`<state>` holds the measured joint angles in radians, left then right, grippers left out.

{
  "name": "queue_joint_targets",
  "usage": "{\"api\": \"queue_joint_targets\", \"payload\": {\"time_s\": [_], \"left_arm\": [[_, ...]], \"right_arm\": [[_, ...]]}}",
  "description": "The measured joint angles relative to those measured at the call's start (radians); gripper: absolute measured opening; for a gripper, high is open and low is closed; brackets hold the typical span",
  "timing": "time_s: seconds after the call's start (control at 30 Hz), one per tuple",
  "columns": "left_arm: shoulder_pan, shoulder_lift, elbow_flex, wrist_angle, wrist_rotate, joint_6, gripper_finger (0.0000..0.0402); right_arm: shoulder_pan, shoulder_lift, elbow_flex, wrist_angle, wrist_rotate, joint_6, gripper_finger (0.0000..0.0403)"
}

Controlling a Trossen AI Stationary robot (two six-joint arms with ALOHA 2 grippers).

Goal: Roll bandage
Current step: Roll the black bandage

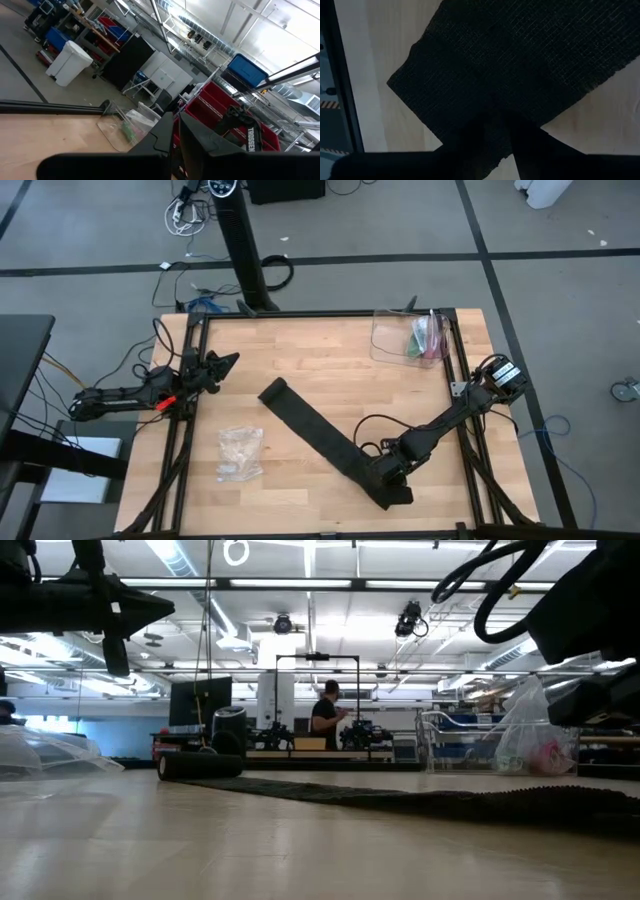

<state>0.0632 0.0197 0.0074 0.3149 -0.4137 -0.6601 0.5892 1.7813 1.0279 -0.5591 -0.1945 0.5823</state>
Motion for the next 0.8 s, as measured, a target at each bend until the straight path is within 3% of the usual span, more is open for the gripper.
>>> {"api": "queue_joint_targets", "payload": {"time_s": [0.4, 0.8], "left_arm": [[0.0, 0.0, 0.0, 0.0, 0.0, 0.0, 0.0037], [0.0, 0.0, 0.0, 0.0, 0.0, 0.0, 0.0037]], "right_arm": [[0.0, 0.0, 0.0, 0.0, 0.007, 0.026, 0.0007], [0.031, 0.0, 0.056, 0.0, -0.017, 0.031, 0.0008]]}}
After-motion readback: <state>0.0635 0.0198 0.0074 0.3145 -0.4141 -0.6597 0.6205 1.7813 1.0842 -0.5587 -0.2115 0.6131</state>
